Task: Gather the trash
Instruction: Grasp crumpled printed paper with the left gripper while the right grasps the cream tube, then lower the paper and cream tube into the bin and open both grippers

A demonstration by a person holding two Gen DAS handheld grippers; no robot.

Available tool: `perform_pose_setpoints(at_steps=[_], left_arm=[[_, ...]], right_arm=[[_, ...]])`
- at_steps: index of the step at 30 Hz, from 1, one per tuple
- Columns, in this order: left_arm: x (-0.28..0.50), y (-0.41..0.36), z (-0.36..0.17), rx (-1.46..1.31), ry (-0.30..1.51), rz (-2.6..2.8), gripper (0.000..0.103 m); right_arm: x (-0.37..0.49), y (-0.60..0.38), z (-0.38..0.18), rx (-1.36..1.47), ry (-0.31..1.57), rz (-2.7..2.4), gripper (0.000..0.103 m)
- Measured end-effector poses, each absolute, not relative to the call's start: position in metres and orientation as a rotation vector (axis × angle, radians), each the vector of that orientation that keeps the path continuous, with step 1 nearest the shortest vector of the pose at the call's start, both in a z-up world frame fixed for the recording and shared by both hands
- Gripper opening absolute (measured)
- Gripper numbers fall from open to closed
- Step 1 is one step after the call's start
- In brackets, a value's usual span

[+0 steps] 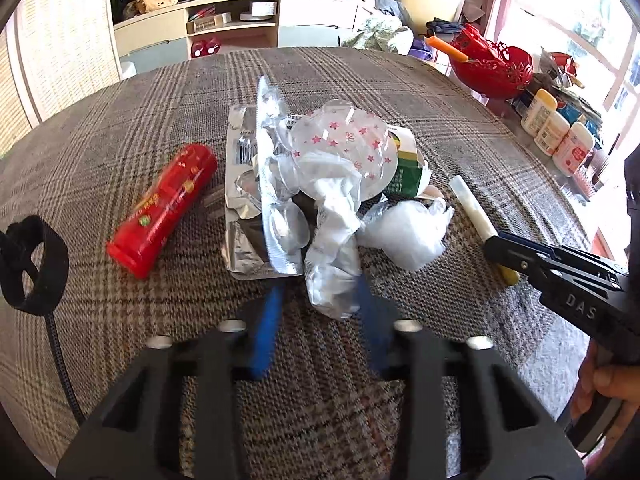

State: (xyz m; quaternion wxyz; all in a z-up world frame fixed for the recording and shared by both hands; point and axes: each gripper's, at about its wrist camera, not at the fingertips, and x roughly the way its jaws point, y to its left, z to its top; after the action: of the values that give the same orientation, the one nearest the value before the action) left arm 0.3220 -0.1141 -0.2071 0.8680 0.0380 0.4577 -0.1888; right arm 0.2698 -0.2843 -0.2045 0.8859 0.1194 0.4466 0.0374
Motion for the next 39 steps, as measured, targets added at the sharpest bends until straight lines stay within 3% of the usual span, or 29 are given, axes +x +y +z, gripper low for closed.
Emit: perform_pose_setpoints(at_steps=[2,6,26,39], left_arm=[[0.321,-0.115,-0.207,0.083,0.959,-0.406,0.013],[0.313,-0.117,-0.206,0.115,0.944,-0.407,0.009],[0.202,-0.091,-0.205,0.096,0.969,-0.385,0.008],[0.136,-0.066,-0.241,0.091,1.052,-0.332,0.008]], right_arm=[[0.263,-0.282,-0.205,0.238,0.926,0.078,0.015],[0.256,-0.277,-0.204,0.242,0.927,0.095,0.015],[0.173,-0.257,-0.204,0.250,0.963,0.130,0.014],[0.118,-0.221,-0.252,0.263,1.064,0.232,0.014]])
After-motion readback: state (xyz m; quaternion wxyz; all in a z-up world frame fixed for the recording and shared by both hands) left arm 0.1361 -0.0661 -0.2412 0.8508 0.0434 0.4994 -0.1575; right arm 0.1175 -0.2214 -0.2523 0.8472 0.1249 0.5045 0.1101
